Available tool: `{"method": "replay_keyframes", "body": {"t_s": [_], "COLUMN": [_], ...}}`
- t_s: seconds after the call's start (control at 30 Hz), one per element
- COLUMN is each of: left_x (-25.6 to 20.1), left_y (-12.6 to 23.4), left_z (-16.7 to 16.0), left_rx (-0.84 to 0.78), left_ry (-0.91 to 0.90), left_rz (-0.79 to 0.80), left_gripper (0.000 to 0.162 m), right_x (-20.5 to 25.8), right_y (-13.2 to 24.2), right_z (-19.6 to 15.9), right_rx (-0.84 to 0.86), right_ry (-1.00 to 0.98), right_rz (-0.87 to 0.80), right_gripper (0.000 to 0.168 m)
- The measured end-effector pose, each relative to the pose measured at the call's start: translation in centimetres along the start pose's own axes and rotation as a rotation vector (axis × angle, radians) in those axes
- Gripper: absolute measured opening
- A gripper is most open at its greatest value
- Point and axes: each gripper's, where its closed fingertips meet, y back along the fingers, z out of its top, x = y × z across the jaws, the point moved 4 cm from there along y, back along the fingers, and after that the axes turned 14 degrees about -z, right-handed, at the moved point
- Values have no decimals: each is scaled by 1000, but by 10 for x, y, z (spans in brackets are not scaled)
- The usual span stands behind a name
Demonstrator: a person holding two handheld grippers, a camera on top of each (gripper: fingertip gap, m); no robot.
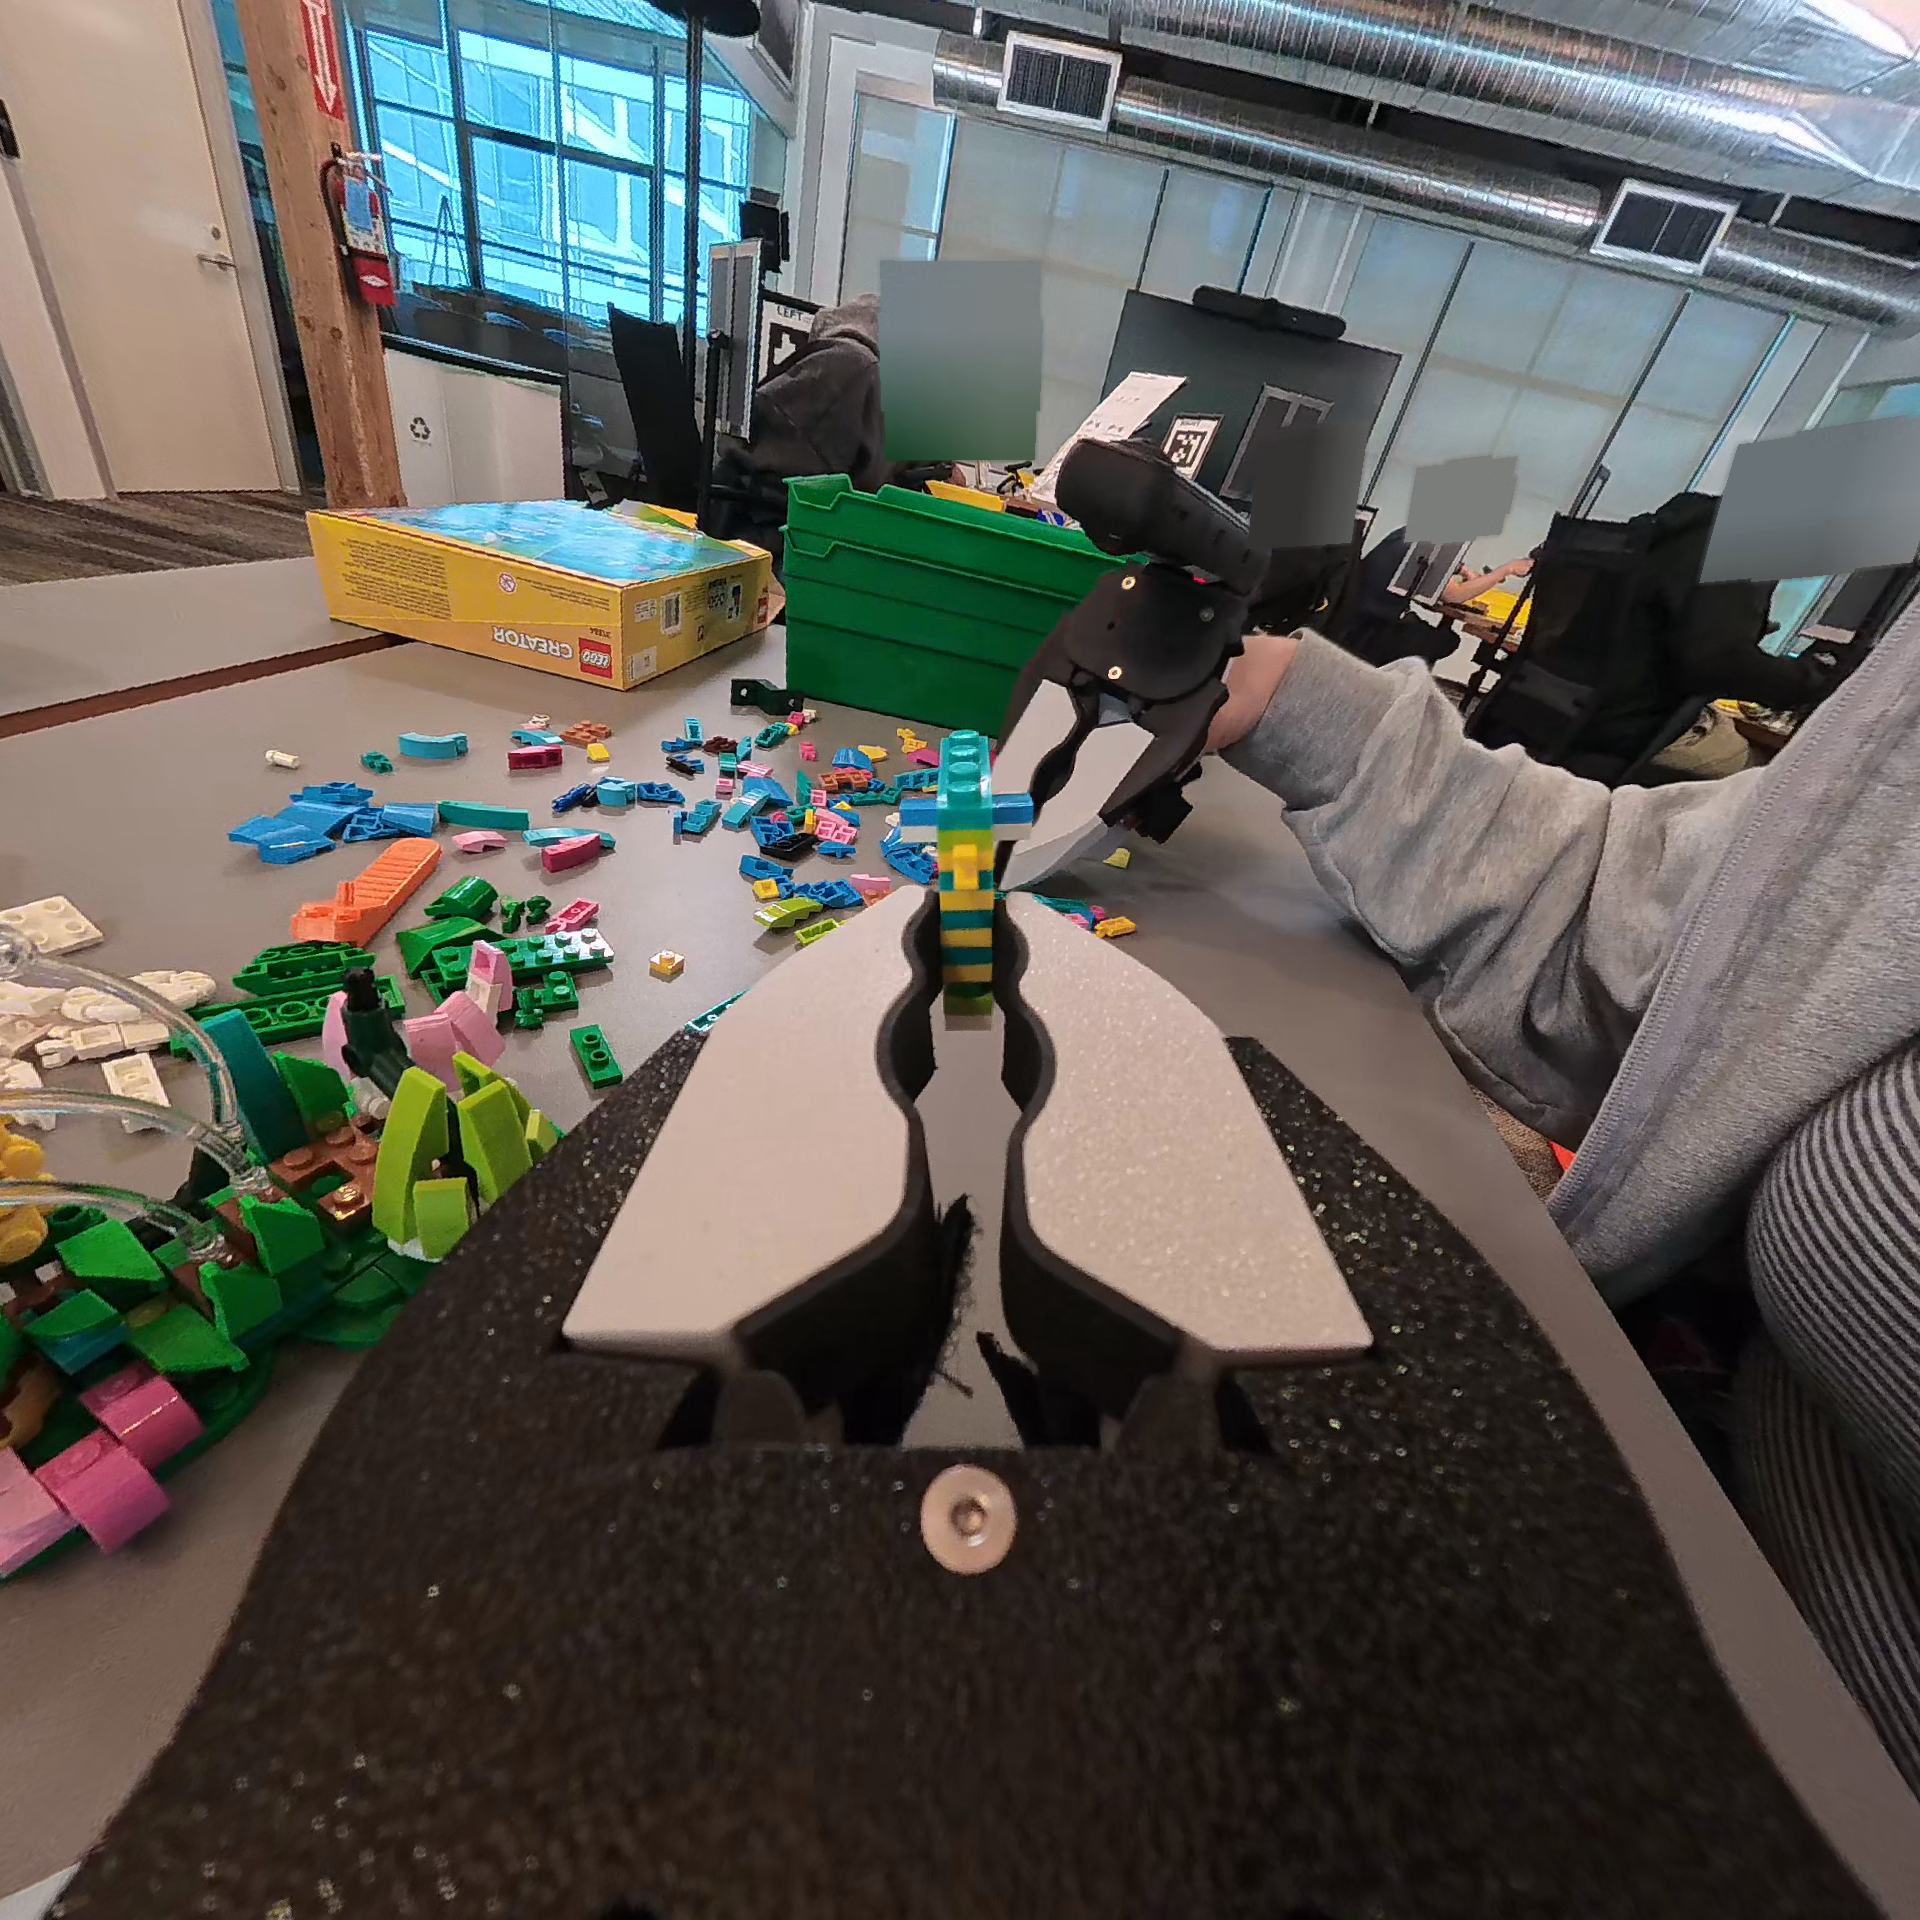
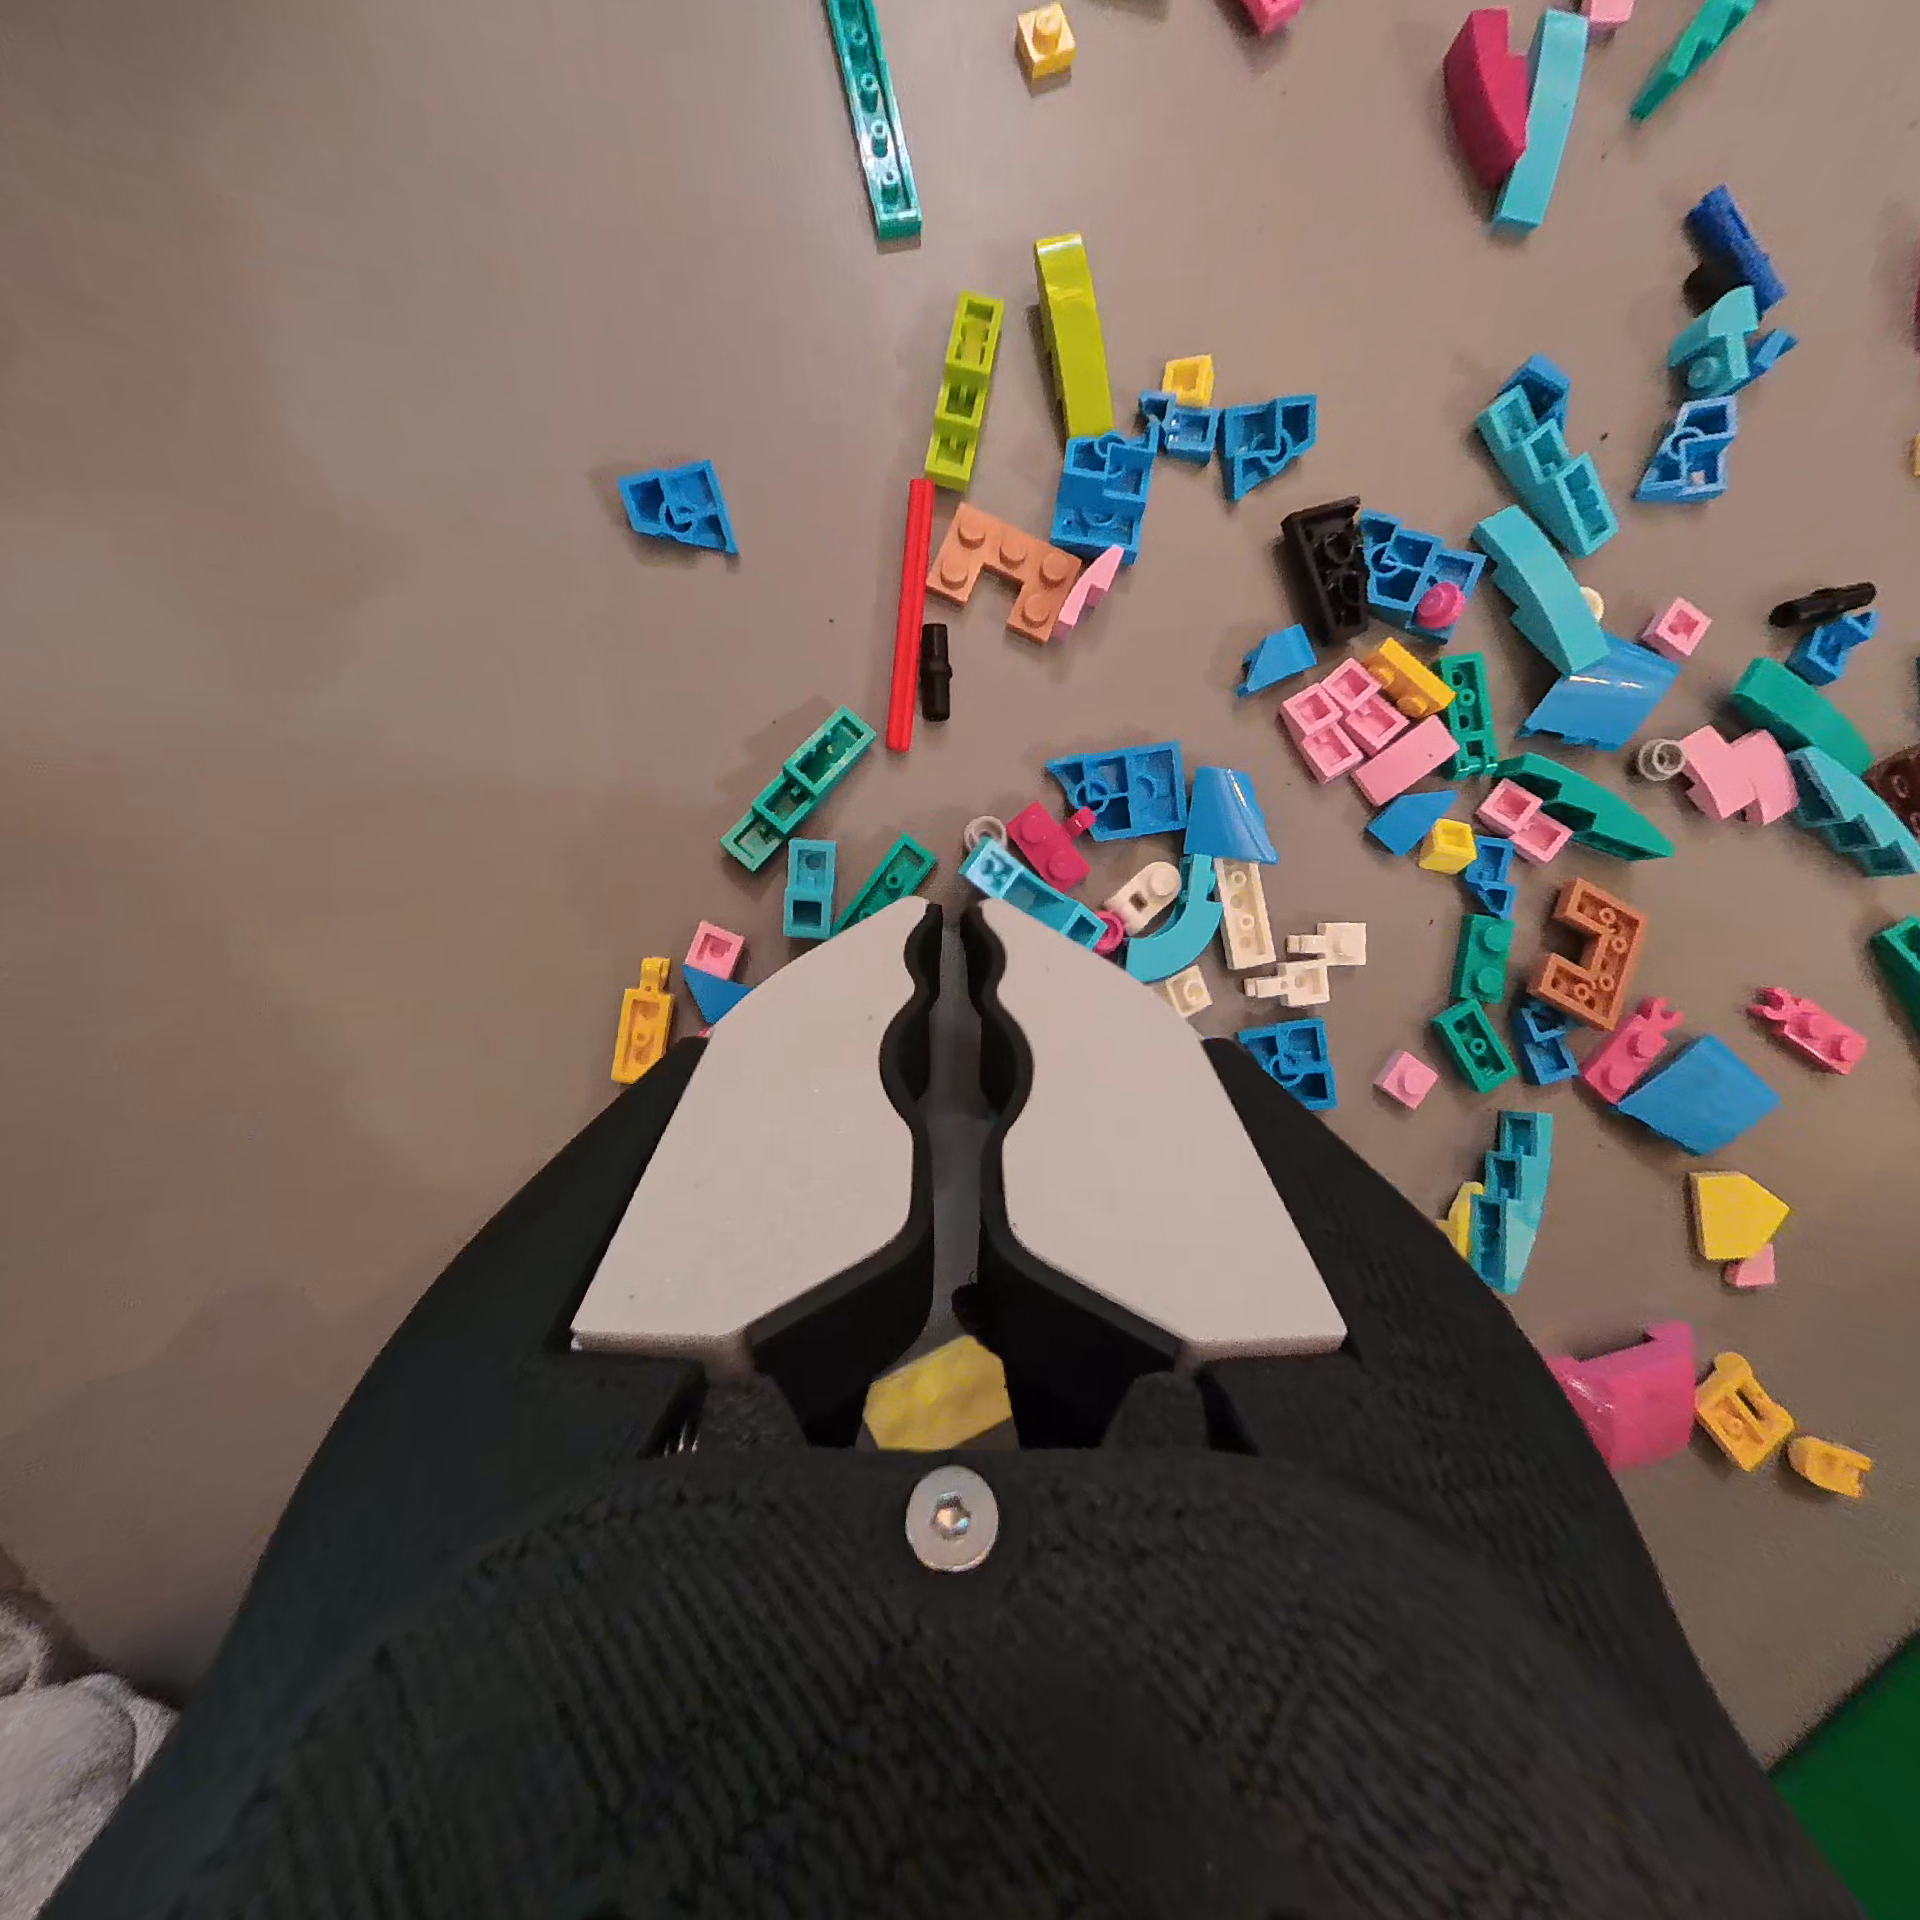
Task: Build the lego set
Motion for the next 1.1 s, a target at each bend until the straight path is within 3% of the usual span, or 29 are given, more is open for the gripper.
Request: {"method": "replay_keyframes", "body": {"t_s": [0.4, 0.77, 0.9, 1.1], "left_x": [0, -1, -1, -3], "left_y": [0, 0, -1, -4], "left_z": [0, 0, -1, -3], "left_rx": [-2, 5, 11, 38], "left_ry": [4, -3, -7, -23], "left_rz": [-4, -5, -6, -13], "left_gripper": [8, 8, 8, 8], "right_x": [-2, 0, 4, 45], "right_y": [-12, -10, -2, 13], "right_z": [12, 14, 30, 84], "right_rx": [-98, -116, -208, -473], "right_ry": [-102, -54, 68, 398], "right_rz": [25, 22, -41, -167], "right_gripper": [11, 6, 6, 6]}}
